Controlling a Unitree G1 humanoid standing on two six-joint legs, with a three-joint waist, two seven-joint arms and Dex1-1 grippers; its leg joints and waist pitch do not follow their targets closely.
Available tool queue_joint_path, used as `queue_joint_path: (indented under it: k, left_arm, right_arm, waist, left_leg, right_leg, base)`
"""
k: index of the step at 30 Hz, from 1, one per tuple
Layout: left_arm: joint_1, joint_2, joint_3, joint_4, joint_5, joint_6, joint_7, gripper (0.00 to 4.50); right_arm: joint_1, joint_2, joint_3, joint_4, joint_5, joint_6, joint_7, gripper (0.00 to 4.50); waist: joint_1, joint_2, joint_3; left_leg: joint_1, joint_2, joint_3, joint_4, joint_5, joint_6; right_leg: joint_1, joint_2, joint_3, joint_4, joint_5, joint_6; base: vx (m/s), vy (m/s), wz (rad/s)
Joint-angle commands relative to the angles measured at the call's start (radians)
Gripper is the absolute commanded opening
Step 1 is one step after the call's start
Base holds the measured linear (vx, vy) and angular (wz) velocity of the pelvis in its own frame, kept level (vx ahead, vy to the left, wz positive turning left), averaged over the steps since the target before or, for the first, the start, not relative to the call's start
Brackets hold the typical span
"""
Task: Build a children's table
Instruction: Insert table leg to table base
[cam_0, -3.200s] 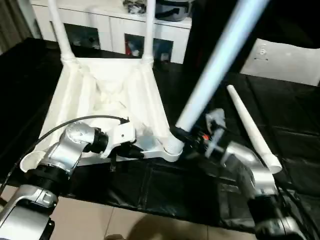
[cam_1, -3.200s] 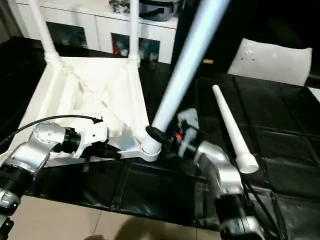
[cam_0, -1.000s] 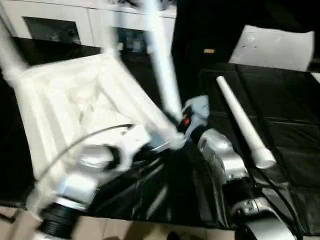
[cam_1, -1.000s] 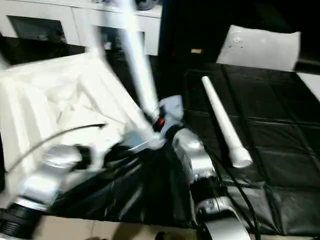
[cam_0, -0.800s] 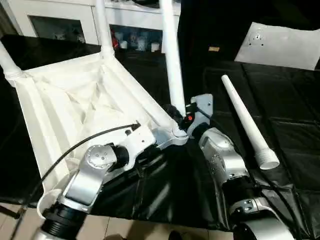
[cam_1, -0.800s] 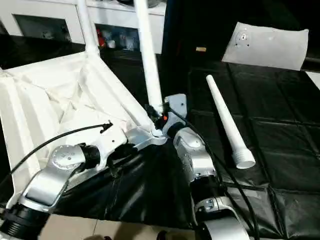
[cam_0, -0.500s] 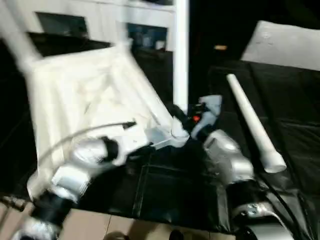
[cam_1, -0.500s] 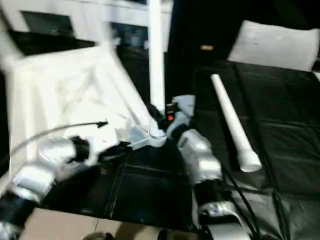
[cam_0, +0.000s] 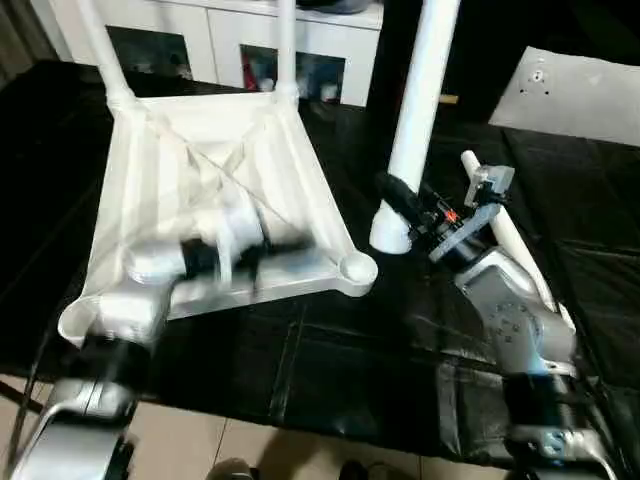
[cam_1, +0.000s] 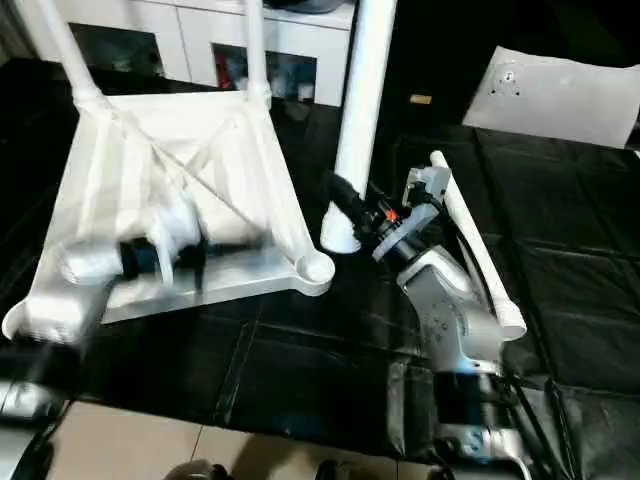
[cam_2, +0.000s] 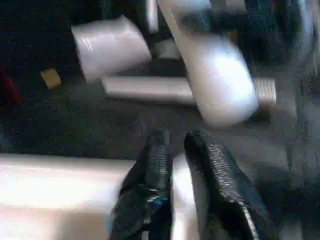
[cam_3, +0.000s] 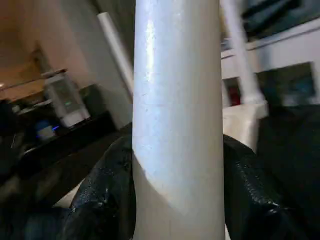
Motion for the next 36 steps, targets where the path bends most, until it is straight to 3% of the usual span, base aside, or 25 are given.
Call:
queue_joint_path:
  k: [1,4,9,11,14,16,17,21,24,28,36]
  left_arm:
    - [-0.034,-0.042,0.044,-0.07,-0.086,0.113,0.086,0.96]
    - [-0.05,-0.081,0.065,-0.121,-0.138,0.201,0.127,1.27]
    - [-0.088,-0.183,0.108,-0.209,-0.284,0.359,0.276,1.63]
    - [-0.108,-0.229,0.142,-0.232,-0.358,0.414,0.328,1.8]
    - [-0.123,-0.242,0.134,-0.229,-0.34,0.43,0.345,1.97]
    - [-0.129,-0.247,0.135,-0.227,-0.339,0.445,0.351,2.16]
    - [-0.131,-0.252,0.137,-0.228,-0.356,0.465,0.35,2.24]
    - [-0.127,-0.25,0.121,-0.241,-0.382,0.508,0.352,2.58]
    - [-0.125,-0.247,0.081,-0.213,-0.309,0.499,0.404,2.78]
    - [-0.118,-0.272,0.108,-0.237,-0.371,0.518,0.382,2.82]
    - [-0.109,-0.267,0.102,-0.255,-0.379,0.541,0.387,2.19]
  right_arm:
    - [0.014,-0.02,0.004,-0.055,0.02,0.026,0.023,1.86]
    - [0.022,-0.024,0.014,-0.071,0.024,0.038,0.033,1.86]
    - [0.043,-0.028,0.044,-0.114,0.026,0.064,0.048,1.86]
    - [0.056,-0.026,0.061,-0.141,0.033,0.077,0.046,1.86]
    - [0.072,-0.024,0.081,-0.166,0.033,0.083,0.058,1.86]
    - [0.078,-0.022,0.091,-0.177,0.03,0.087,0.061,1.86]
    - [0.082,-0.023,0.101,-0.183,0.025,0.087,0.065,1.86]
    - [0.09,-0.029,0.122,-0.193,0.013,0.087,0.07,1.86]
    - [0.094,-0.032,0.132,-0.202,0.001,0.088,0.068,1.86]
    - [0.099,-0.047,0.146,-0.198,-0.024,0.084,0.068,1.86]
    - [0.099,-0.058,0.155,-0.184,-0.047,0.07,0.057,1.86]
  waist:
    - [0.006,-0.005,-0.082]
    - [0.012,-0.007,-0.081]
    - [0.017,-0.006,-0.084]
    - [0.017,-0.007,-0.084]
    - [0.017,-0.008,-0.083]
    - [0.018,0.002,-0.083]
    - [0.017,-0.001,-0.083]
    - [0.021,0.0,-0.087]
    - [0.022,0.004,-0.087]
    - [0.024,0.001,-0.088]
    - [0.023,0.001,-0.088]
  left_leg:
    - [-0.005,0.06,-0.011,-0.055,-0.084,0.056]
    - [-0.007,0.057,-0.012,-0.053,-0.075,0.062]
    - [-0.009,0.057,-0.012,-0.047,-0.063,0.063]
    - [-0.012,0.054,-0.013,-0.045,-0.067,0.067]
    - [-0.013,0.051,-0.014,-0.046,-0.076,0.065]
    - [-0.01,0.05,-0.015,-0.046,-0.08,0.059]
    - [-0.01,0.05,-0.015,-0.046,-0.083,0.058]
    - [-0.01,0.053,-0.017,-0.046,-0.074,0.056]
    - [-0.009,0.054,-0.019,-0.045,-0.079,0.054]
    - [-0.011,0.052,-0.017,-0.043,-0.075,0.05]
    - [-0.01,0.051,-0.017,-0.042,-0.076,0.053]
  right_leg:
    - [0.077,-0.097,0.075,-0.062,-0.235,-0.155]
    - [0.076,-0.095,0.072,-0.07,-0.287,-0.125]
    - [0.077,-0.092,0.07,-0.067,-0.261,-0.128]
    - [0.078,-0.089,0.068,-0.071,-0.271,-0.111]
    - [0.078,-0.086,0.066,-0.078,-0.309,-0.085]
    - [0.076,-0.085,0.065,-0.083,-0.343,-0.051]
    - [0.075,-0.084,0.064,-0.085,-0.348,-0.043]
    - [0.075,-0.084,0.064,-0.08,-0.317,-0.053]
    - [0.076,-0.084,0.064,-0.08,-0.299,-0.056]
    - [0.079,-0.086,0.065,-0.079,-0.292,-0.064]
    - [0.078,-0.084,0.064,-0.081,-0.311,-0.05]
  base:
    - [0.0,0.0,0.0]
    - [0.0,0.0,0.0]
    - [0.0,0.0,0.0]
    - [0.0,0.0,0.0]
    - [0.0,0.0,0.0]
    - [0.0,0.0,0.0]
    - [0.0,0.0,0.0]
    - [0.0,0.0,0.0]
    - [0.0,0.0,0.0]
    - [0.0,0.0,0.0]
    - [0.0,0.0,0.0]
